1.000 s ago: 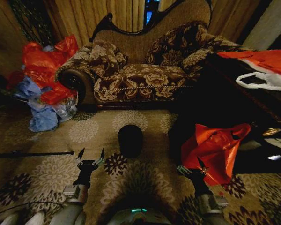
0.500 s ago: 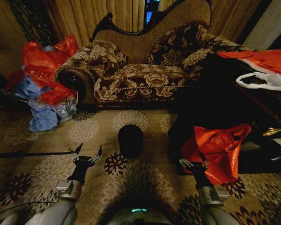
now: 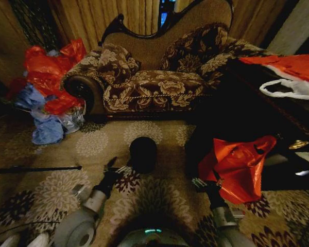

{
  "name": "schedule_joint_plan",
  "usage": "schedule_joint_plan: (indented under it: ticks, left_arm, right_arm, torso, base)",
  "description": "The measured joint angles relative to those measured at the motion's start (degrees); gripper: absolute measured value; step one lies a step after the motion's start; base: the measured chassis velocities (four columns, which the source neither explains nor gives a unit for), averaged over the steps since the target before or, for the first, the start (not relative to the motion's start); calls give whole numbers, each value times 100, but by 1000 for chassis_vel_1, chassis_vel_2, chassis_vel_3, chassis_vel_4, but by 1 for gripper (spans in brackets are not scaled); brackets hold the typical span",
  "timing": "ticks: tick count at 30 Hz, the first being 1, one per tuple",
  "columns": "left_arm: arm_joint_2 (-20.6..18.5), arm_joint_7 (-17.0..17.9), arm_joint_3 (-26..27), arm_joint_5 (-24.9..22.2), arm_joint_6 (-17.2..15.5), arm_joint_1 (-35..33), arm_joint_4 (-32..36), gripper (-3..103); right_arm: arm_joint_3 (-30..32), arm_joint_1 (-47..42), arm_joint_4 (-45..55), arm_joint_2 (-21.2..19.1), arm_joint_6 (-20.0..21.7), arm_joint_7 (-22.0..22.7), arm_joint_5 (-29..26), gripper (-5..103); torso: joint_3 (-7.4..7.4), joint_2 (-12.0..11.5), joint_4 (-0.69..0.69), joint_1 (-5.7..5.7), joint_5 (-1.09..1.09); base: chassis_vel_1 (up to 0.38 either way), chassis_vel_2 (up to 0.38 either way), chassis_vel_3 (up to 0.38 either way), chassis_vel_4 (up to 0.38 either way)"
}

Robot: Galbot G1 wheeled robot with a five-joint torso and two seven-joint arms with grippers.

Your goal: Place a garbage bag over the trash bin.

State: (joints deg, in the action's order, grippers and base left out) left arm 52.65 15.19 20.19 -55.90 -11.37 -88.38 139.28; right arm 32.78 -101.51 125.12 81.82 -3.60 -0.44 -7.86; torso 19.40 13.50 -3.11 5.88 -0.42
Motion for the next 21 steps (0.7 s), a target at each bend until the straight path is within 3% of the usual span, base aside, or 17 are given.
schedule_joint_plan:
  ticks: [1, 2, 4, 7, 10, 12, 13, 17, 18, 21]
  left_arm:
    - [-66, 68, -134, -177, -51, 187, -18, 100]
    - [-204, 286, -576, -716, -147, 840, -104, 100]
    - [-245, 377, -818, -962, -165, 1128, -160, 100]
    - [-286, 633, -1891, -1811, -214, 2501, -463, 100]
    - [-214, 699, -2267, -2141, -216, 3071, -618, 100]
    - [145, 745, -2921, -2799, -281, 4006, -993, 100]
    - [145, 745, -2921, -2799, -281, 4006, -993, 100]
    - [980, 920, -3789, -3466, -328, 4845, -1476, 100]
    - [980, 920, -3789, -3466, -328, 4845, -1476, 100]
    - [1563, 1014, -4381, -3752, -328, 5219, -1793, 100]
  right_arm:
    - [2, 1, -25, -6, -18, 0, 11, 100]
    - [27, 13, -101, -27, -92, 11, 41, 100]
    - [35, 19, -118, -37, -108, 27, 41, 100]
    - [45, 28, -179, -62, -115, 65, 49, 100]
    - [34, 29, -240, -63, -115, 66, 92, 100]
    - [-2, 37, -409, -44, -124, 65, 225, 100]
    - [-2, 37, -409, -44, -124, 65, 225, 100]
    - [-12, 84, -599, 2, -130, 71, 305, 100]
    - [-12, 84, -599, 2, -130, 71, 305, 100]
    - [9, 102, -644, 1, -88, 121, 302, 100]
  torso:
    - [0, 0, 1, 0, 0]
    - [0, 0, -1, 0, 0]
    - [0, 0, -1, 0, -1]
    - [0, 0, 0, 0, -1]
    - [1, 0, -2, 1, 0]
    - [0, 0, -1, 0, 2]
    - [0, 0, -1, 0, 2]
    - [0, 0, -2, 1, 5]
    - [0, 0, -2, 1, 5]
    - [0, 0, 0, 0, 2]
  base:
    - [0, 0, 0, 0]
    - [0, 0, 0, 0]
    - [0, 0, 0, 0]
    - [0, 0, 0, 0]
    - [0, 0, 0, 0]
    - [0, 0, 0, 0]
    - [0, 0, 0, 0]
    - [0, 0, 0, 0]
    - [0, 0, 0, 0]
    - [0, 0, 0, 0]
